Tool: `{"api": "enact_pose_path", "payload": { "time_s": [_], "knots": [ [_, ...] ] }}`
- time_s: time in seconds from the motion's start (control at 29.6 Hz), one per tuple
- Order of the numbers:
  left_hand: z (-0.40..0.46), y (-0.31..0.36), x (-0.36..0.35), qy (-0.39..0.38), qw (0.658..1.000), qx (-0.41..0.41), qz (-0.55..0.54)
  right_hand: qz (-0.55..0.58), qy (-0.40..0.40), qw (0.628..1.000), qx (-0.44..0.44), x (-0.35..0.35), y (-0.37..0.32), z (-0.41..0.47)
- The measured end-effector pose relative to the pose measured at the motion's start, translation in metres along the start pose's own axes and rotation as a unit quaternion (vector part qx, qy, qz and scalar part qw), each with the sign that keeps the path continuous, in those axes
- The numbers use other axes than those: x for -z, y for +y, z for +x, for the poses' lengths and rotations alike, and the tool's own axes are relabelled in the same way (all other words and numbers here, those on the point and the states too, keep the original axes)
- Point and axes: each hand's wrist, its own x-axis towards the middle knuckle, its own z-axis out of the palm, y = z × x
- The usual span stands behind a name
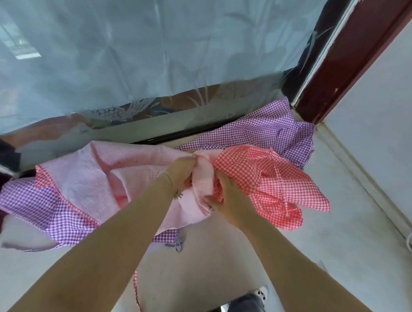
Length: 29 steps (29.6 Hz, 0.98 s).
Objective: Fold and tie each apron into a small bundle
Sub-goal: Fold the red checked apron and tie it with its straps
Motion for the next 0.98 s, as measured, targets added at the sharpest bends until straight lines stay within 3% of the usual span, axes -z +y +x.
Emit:
{"api": "enact_pose_path", "payload": {
  "time_s": [0.17, 0.24, 0.27, 0.34, 0.41, 0.47, 0.54, 0.64, 0.71, 0.78, 0.81, 0.84, 0.95, 0.98],
  "knots": [
    [-0.008, 0.022, 0.018, -0.026, 0.997, -0.039, -0.069, -0.031, 0.02, 0.999, -0.032, -0.001, -0.009, 0.027],
    [-0.009, 0.02, 0.027, -0.021, 0.994, -0.085, -0.071, 0.071, 0.035, 0.993, -0.088, 0.012, -0.013, 0.036],
    [-0.009, 0.014, 0.034, 0.011, 0.993, -0.111, -0.043, 0.155, 0.04, 0.979, -0.123, 0.019, -0.017, 0.042],
    [-0.008, -0.006, 0.049, 0.118, 0.974, -0.156, 0.116, 0.274, 0.088, 0.941, -0.179, 0.035, -0.022, 0.051],
    [-0.007, -0.039, 0.068, 0.245, 0.917, -0.162, 0.271, 0.273, 0.14, 0.936, -0.175, 0.053, -0.03, 0.064],
    [-0.007, -0.075, 0.086, 0.383, 0.866, -0.101, 0.305, 0.295, 0.174, 0.923, -0.177, 0.067, -0.036, 0.075],
    [-0.01, -0.107, 0.1, 0.472, 0.84, -0.025, 0.265, 0.354, 0.184, 0.894, -0.204, 0.076, -0.037, 0.085],
    [-0.016, -0.136, 0.119, 0.567, 0.819, 0.069, 0.056, 0.424, 0.094, 0.869, -0.237, 0.081, -0.046, 0.093],
    [-0.018, -0.143, 0.132, 0.562, 0.815, 0.119, -0.07, 0.514, 0.008, 0.812, -0.277, 0.077, -0.052, 0.096],
    [-0.026, -0.144, 0.137, 0.5, 0.847, 0.149, -0.106, 0.572, -0.045, 0.756, -0.317, 0.07, -0.057, 0.094],
    [-0.03, -0.145, 0.138, 0.485, 0.857, 0.126, -0.12, 0.577, -0.047, 0.746, -0.329, 0.065, -0.056, 0.092],
    [-0.032, -0.14, 0.136, 0.484, 0.852, 0.102, -0.174, 0.57, -0.056, 0.75, -0.332, 0.061, -0.055, 0.091],
    [-0.038, -0.129, 0.121, 0.448, 0.889, 0.069, -0.066, 0.451, -0.053, 0.84, -0.297, 0.053, -0.048, 0.084],
    [-0.041, -0.125, 0.114, 0.456, 0.887, 0.037, -0.066, 0.414, -0.028, 0.866, -0.279, 0.05, -0.044, 0.082]
  ]
}}
